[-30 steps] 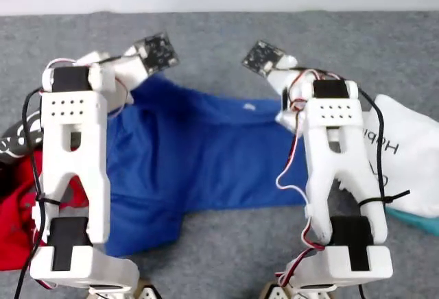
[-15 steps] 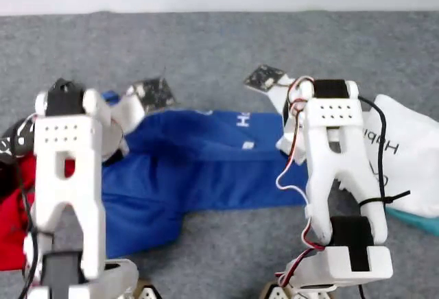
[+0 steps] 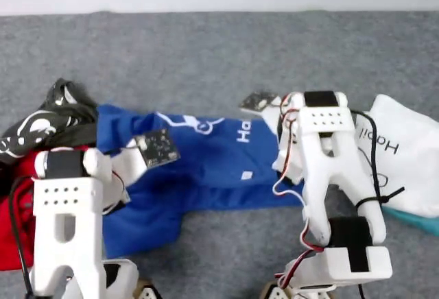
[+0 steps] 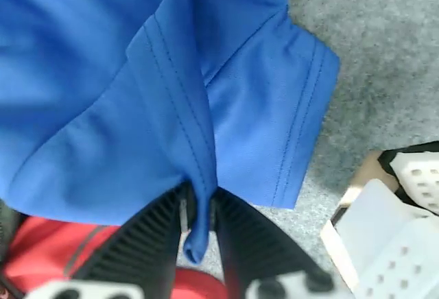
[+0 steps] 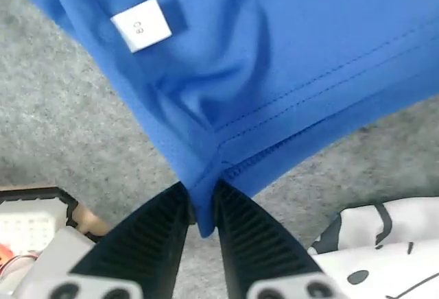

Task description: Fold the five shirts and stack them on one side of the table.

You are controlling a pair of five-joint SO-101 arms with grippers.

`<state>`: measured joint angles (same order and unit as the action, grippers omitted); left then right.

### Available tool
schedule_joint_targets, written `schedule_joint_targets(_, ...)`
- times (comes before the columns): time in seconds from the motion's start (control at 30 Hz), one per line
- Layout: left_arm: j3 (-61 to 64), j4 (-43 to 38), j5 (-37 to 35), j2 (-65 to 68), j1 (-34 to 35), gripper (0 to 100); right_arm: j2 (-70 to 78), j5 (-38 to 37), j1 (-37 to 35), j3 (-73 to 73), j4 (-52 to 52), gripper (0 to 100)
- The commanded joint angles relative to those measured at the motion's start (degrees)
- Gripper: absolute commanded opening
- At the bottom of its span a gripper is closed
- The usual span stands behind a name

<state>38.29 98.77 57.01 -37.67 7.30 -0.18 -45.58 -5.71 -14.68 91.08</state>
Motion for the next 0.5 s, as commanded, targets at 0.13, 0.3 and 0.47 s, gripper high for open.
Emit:
schedule_joint_targets(0.13,-0.13,1.85,-3.34,-6.51,2.73,13,-7.78,0.44,0.13,0.53,4.88,15.6)
schedule_joint_targets(0.3,0.13,1.93,-3.08,-15.82,6.51,14,-12.44,0.18,0.22,0.53,7.34,21.4)
schedule_joint_targets(0.47,0.84,1.93,-3.08,-23.21,8.79,16,-14.46,0.44,0.31,0.53,6.64,21.4)
